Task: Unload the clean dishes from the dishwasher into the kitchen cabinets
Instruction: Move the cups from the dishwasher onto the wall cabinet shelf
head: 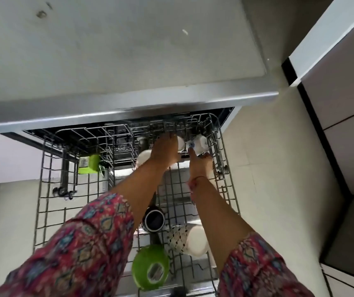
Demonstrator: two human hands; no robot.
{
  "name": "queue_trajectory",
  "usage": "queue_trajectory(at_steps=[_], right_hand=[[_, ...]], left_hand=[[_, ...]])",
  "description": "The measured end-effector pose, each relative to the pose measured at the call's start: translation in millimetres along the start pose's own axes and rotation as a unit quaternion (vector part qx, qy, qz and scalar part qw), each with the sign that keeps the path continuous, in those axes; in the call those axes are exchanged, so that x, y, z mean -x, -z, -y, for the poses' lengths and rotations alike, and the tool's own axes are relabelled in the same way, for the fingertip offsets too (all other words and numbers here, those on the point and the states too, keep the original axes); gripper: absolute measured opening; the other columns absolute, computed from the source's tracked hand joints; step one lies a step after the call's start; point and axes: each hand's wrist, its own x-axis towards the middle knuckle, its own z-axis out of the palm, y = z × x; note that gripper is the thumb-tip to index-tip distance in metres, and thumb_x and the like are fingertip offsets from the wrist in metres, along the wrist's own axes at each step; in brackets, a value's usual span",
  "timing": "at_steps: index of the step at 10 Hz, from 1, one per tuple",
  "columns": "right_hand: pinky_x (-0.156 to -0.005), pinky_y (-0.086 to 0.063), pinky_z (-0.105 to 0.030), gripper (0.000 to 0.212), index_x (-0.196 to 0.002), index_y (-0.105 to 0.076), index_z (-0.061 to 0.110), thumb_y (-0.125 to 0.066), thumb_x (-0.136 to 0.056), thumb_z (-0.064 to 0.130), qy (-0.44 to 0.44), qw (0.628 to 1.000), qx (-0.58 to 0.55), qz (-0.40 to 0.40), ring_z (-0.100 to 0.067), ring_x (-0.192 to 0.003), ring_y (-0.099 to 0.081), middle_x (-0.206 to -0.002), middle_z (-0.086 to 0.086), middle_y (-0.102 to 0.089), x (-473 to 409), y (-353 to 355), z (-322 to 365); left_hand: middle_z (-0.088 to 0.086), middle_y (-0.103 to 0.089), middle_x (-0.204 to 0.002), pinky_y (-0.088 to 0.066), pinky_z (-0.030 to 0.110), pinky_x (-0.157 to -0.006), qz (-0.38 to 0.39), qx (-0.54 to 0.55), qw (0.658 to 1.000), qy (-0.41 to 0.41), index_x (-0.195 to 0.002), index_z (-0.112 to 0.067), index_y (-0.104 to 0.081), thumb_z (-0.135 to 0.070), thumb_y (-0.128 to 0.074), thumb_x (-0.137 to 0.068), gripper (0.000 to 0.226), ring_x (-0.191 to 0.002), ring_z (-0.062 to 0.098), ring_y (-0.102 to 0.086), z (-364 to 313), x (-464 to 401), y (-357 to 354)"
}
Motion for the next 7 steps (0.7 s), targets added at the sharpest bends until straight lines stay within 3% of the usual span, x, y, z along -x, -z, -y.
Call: queue_trajectory(at_steps=[1, 2, 4, 6, 7], right_hand=[[-0.097, -0.047, -0.043, 0.073, -0.131, -0.045, 0.002, -0.076, -0.076, 0.038, 0.049, 0.992, -0.041, -0.104, -0.032, -0.115, -0.056, -0.126, -0.016, -0.057, -14.1, -22.1, 20.1], [-0.095, -0.049, -0.042, 0.071, -0.129, -0.045, 0.004, -0.076, -0.076, 0.04, 0.012, 0.985, -0.135, -0.103, -0.029, -0.112, -0.059, -0.125, -0.013, -0.058, -23.2, -34.3, 26.5], [-0.096, -0.049, -0.044, 0.061, -0.133, -0.046, 0.012, -0.071, -0.082, 0.035, 0.019, 0.982, -0.171, -0.077, -0.03, -0.115, -0.059, -0.128, -0.012, -0.057, -41.0, -34.7, 23.1], [-0.093, -0.051, -0.041, 0.06, -0.125, -0.052, 0.011, -0.077, -0.075, 0.031, 0.052, 0.985, -0.129, -0.105, -0.029, -0.108, -0.062, -0.12, -0.011, -0.062, -20.9, -33.0, 16.0], [-0.079, -0.047, -0.027, 0.065, -0.12, -0.057, 0.008, -0.084, -0.066, 0.034, 0.088, 0.984, -0.064, -0.138, -0.027, -0.104, -0.063, -0.115, -0.011, -0.065, 2.1, -27.8, 11.0]], left_hand=[[0.019, -0.045, -0.134, -0.045, 0.044, -0.096, 0.018, -0.064, 0.998, -0.007, -0.138, -0.003, -0.038, -0.021, -0.069, -0.082, 0.066, -0.12, 0.036, -0.05, -0.5, -21.8, -12.1], [0.02, -0.04, -0.138, -0.045, 0.045, -0.098, 0.052, -0.069, 0.996, -0.007, -0.14, -0.006, -0.037, -0.016, -0.071, -0.081, 0.069, -0.122, 0.037, -0.049, 2.8, -36.0, -21.2], [0.017, -0.047, -0.132, -0.047, 0.038, -0.091, 0.024, 0.001, 1.0, -0.004, -0.13, -0.01, -0.05, -0.018, -0.073, -0.078, 0.057, -0.116, 0.034, -0.053, 13.0, -45.6, -27.2], [0.015, -0.055, -0.126, -0.048, 0.035, -0.09, -0.039, 0.117, 0.992, 0.016, -0.13, -0.006, -0.048, -0.023, -0.085, -0.065, 0.076, -0.114, 0.031, -0.055, 10.7, -24.8, -10.2], [0.012, -0.056, -0.124, -0.045, 0.028, -0.083, -0.061, 0.169, 0.984, 0.019, -0.125, -0.01, -0.052, -0.019, -0.087, -0.059, 0.075, -0.11, 0.024, -0.055, 10.9, -4.3, 7.0]])
